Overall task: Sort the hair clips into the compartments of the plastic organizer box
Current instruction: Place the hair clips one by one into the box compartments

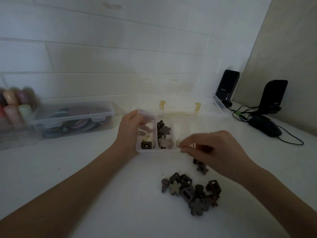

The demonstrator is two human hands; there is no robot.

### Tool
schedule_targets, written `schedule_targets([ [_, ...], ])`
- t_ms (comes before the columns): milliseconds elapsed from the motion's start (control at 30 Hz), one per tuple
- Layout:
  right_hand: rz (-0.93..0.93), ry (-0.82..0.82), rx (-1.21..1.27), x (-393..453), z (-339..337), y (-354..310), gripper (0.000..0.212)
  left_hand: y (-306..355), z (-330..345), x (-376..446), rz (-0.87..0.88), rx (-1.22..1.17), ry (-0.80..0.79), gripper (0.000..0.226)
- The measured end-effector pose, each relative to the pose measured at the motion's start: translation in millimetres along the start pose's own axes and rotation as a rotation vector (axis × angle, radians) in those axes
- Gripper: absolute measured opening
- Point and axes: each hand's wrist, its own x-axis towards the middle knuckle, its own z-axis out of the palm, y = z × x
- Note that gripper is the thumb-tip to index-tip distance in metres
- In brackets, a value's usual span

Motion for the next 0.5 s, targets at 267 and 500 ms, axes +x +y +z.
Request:
schedule_targets([
  [267, 0.088, -0.433, 0.003, -9, -4, -2, 0.029, 0, -1, 1, -0.001, 0.008, -0.017, 0.023],
  [500, 0.135, -0.499, 0.045, -11, -1, -8, 0.026, -1, 0, 2, -0.006, 0.016, -0.010, 0.013],
])
